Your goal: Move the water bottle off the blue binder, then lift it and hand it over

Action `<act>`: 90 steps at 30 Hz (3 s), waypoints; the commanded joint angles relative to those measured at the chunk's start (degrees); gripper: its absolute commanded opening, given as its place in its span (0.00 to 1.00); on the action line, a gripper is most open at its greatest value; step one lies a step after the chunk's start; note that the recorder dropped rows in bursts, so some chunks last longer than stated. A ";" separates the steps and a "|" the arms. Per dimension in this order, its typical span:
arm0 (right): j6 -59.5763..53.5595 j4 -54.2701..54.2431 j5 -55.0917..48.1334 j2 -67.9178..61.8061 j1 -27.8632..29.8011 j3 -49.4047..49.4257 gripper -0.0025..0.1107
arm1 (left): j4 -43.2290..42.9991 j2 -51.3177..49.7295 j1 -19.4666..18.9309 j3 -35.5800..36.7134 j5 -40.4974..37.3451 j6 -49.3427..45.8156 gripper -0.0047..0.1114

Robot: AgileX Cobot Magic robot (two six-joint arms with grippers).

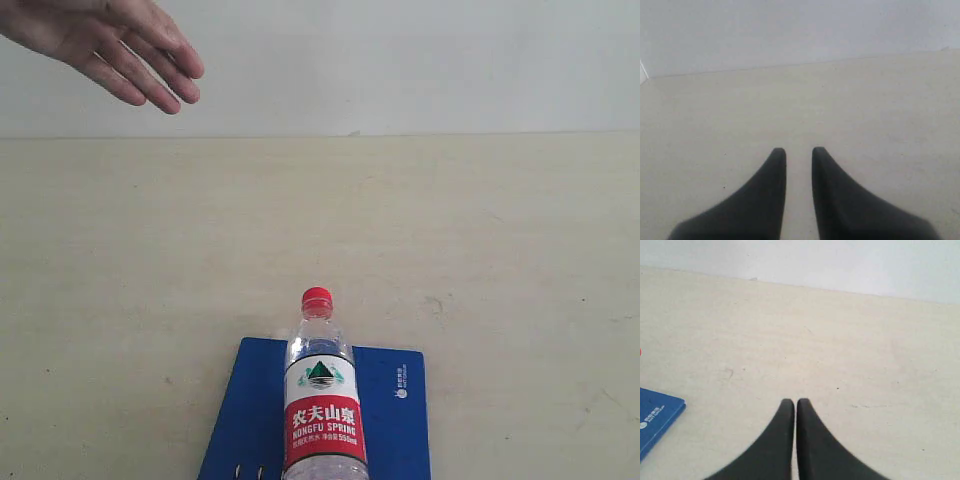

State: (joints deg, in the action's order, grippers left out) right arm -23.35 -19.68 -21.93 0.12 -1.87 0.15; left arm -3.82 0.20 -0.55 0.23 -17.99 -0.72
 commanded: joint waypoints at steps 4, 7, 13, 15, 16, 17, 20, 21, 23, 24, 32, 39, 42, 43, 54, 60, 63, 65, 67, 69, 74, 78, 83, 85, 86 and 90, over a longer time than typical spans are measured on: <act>0.30 0.02 0.25 -0.12 0.06 -0.15 0.02 | -0.11 -0.20 0.39 -0.23 0.39 -0.18 0.19; 0.30 0.02 0.25 -0.12 0.06 -0.15 0.02 | -0.11 -0.20 0.39 -0.23 0.39 -0.18 0.19; -1.28 1.08 2.51 -0.12 0.06 -0.15 0.02 | -0.11 -0.20 0.39 -0.23 0.39 -0.18 0.19; -0.50 -0.44 4.70 -0.12 0.06 -0.15 0.02 | -0.11 -0.20 0.39 -0.23 0.39 -0.18 0.19; 1.67 -4.12 6.52 -0.12 0.06 -0.15 0.02 | -0.11 -0.20 0.39 -0.23 0.39 -0.18 0.19; 5.04 -9.91 8.29 -0.12 0.06 -0.15 0.02 | -0.11 -0.20 0.39 -0.23 0.39 -0.18 0.19; 14.99 -25.52 11.78 -0.12 0.06 -0.15 0.02 | -0.11 -0.20 0.39 -0.23 0.39 -0.18 0.19; 16.70 -27.41 12.30 -0.12 0.06 -0.15 0.02 | -0.11 -0.20 0.39 -0.23 0.39 -0.18 0.19; 21.09 -30.39 13.73 -0.12 0.06 -0.15 0.02 | -0.11 -0.20 0.39 -0.23 0.39 -0.18 0.19; 22.98 -30.54 15.01 -0.12 0.06 -0.15 0.02 | -0.11 -0.20 0.39 -0.23 0.39 -0.18 0.19; 27.43 -30.83 18.19 -0.12 0.06 -0.15 0.02 | -0.11 -0.20 0.39 -0.23 0.39 -0.18 0.19; 8.42 -30.10 10.65 -0.31 0.06 -4.49 0.02 | -0.11 -0.20 0.39 -0.23 0.39 -0.18 0.19; 0.26 -30.10 10.27 -6.22 0.06 -10.65 0.02 | -0.11 -0.20 0.39 -0.23 0.39 -0.18 0.19; -1.62 -30.10 9.47 -9.70 0.06 -12.37 0.02 | -0.11 -0.20 0.39 -0.23 0.39 -0.18 0.19; -42.17 -42.43 -21.28 -62.28 0.06 -28.23 0.15 | -0.11 -0.20 0.39 -0.23 0.39 -0.18 0.19; -65.28 -55.20 -25.80 -78.51 0.06 -37.04 0.43 | -0.11 -0.20 0.39 -0.23 0.39 -0.18 0.19; -73.82 -64.32 -19.84 -81.47 0.06 -38.87 0.43 | -0.11 -0.20 0.39 -0.23 0.39 -0.18 0.19; -72.06 -69.32 -16.77 -84.28 0.06 -40.18 0.43 | -0.11 -0.20 0.39 -0.23 0.39 -0.18 0.19; -66.75 -71.26 -21.59 -88.54 -0.69 -42.01 0.43 | -0.11 -0.20 0.39 -0.23 0.39 -0.18 0.19; -64.16 -71.26 -22.41 -93.19 -3.79 -44.77 0.49 | -0.11 -0.20 0.39 -0.23 0.39 -0.18 0.19; -58.27 -71.16 -19.69 -103.65 -11.62 -52.76 0.56 | -0.11 -0.20 0.39 -0.23 0.39 -0.18 0.19; -53.00 -71.30 -19.67 -108.44 -13.09 -55.20 0.56 | -0.11 -0.20 0.39 -0.23 0.39 -0.18 0.19; -50.88 -71.20 -23.54 -114.67 -14.66 -58.02 0.56 | -0.11 -0.20 0.39 -0.23 0.39 -0.18 0.19; -50.04 -71.03 -25.34 -116.45 -14.82 -58.81 0.56 | -0.11 -0.20 0.39 -0.23 0.39 -0.18 0.19; -49.75 -71.03 -25.96 -117.01 -14.82 -59.11 0.56 | -0.11 -0.20 0.39 -0.23 0.39 -0.18 0.19; -49.36 -70.91 -26.68 -119.06 -14.82 -59.11 0.56 | -0.11 -0.20 0.39 -0.23 0.39 -0.18 0.19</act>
State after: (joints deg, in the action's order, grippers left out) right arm -72.96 -90.74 -47.16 -118.00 -16.61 -58.72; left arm -3.82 0.20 -0.55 0.23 -17.99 -0.72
